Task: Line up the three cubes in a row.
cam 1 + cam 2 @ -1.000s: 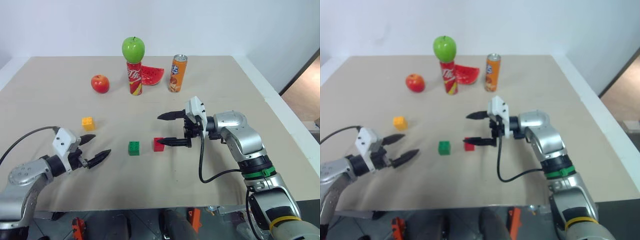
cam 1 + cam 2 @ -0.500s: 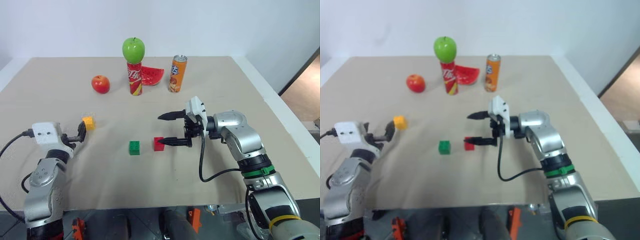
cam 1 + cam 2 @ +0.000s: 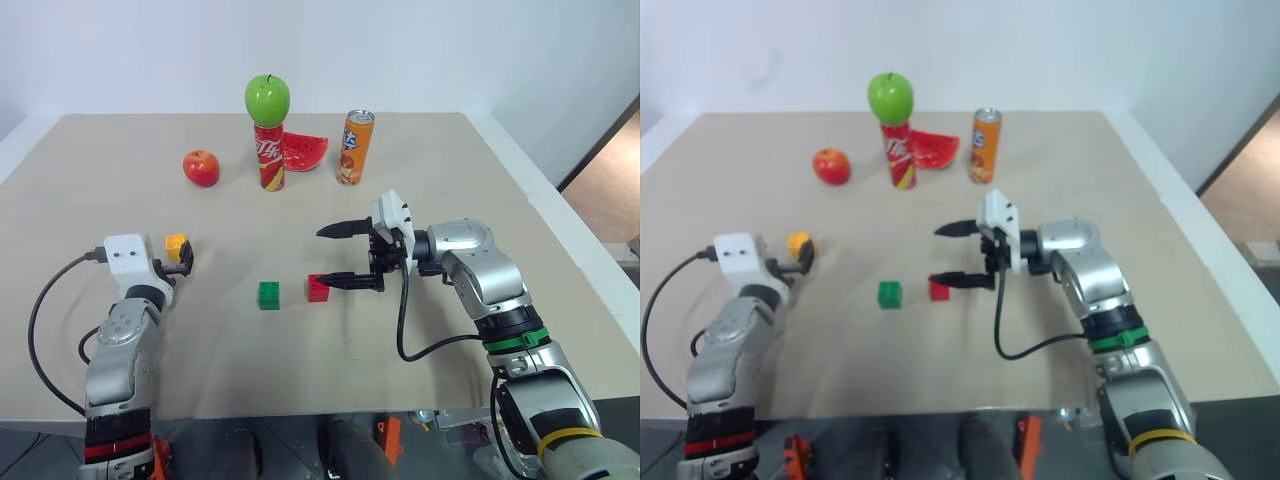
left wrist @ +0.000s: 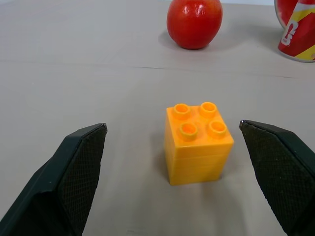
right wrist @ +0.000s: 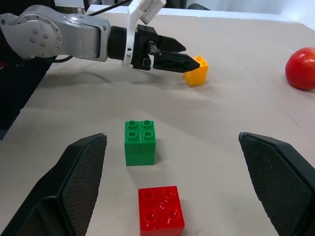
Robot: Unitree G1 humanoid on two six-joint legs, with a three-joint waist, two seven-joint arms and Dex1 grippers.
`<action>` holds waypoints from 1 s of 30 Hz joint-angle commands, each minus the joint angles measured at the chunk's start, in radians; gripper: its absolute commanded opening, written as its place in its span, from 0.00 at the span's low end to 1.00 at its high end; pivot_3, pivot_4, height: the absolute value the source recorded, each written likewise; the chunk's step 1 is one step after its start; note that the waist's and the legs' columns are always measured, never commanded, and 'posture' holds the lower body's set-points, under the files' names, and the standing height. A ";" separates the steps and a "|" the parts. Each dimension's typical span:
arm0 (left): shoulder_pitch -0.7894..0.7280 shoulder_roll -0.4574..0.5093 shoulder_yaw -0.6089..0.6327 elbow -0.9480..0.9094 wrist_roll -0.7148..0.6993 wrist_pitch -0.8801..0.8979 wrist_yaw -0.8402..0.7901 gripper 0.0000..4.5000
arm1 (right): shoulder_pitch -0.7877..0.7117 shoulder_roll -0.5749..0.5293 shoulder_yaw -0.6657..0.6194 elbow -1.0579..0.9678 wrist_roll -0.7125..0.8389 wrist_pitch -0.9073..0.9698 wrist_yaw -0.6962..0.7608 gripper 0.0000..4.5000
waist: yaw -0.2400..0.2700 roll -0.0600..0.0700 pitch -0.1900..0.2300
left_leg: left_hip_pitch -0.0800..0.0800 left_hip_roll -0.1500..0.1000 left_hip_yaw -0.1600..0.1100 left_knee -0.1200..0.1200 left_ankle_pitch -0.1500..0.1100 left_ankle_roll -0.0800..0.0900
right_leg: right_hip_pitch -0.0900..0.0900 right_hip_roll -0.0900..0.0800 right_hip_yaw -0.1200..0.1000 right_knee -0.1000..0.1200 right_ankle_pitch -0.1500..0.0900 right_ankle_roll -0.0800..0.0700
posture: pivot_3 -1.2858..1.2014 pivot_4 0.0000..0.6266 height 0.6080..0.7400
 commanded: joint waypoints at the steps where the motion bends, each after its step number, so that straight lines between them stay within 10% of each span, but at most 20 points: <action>1: -0.021 0.022 -0.008 0.009 0.013 -0.030 -0.009 1.00 | -0.015 -0.008 -0.026 -0.022 0.006 -0.013 -0.001 1.00 | 0.000 0.000 0.000 | 0.000 0.000 0.000 0.000 0.000 0.000 | 0.000 0.000 0.000 0.000 0.000 0.000 | 0.52 0.24 1.00; 6: -0.049 0.017 -0.017 0.052 0.014 -0.039 -0.009 1.00 | -0.012 -0.009 -0.029 -0.024 0.004 -0.015 -0.005 1.00 | 0.000 0.000 0.000 | 0.000 0.000 0.000 0.000 0.000 0.000 | 0.000 0.000 0.000 0.000 0.000 0.000 | 0.52 0.24 1.00; 16: -0.082 0.015 -0.028 0.111 0.036 -0.065 0.004 0.29 | -0.007 -0.010 -0.029 -0.027 0.002 -0.020 -0.011 1.00 | 0.001 0.000 0.000 | -0.001 0.000 0.000 0.000 0.000 0.000 | 0.000 0.000 0.000 0.000 0.000 0.000 | 0.52 0.24 1.00; 30: 0.145 0.011 -0.118 -0.272 0.067 0.009 -0.005 0.29 | 0.000 -0.018 -0.026 -0.038 0.006 -0.018 -0.009 1.00 | 0.000 0.000 0.000 | -0.002 -0.001 0.000 -0.001 0.000 -0.001 | -0.001 -0.002 0.000 -0.001 0.000 0.001 | 0.52 0.24 1.00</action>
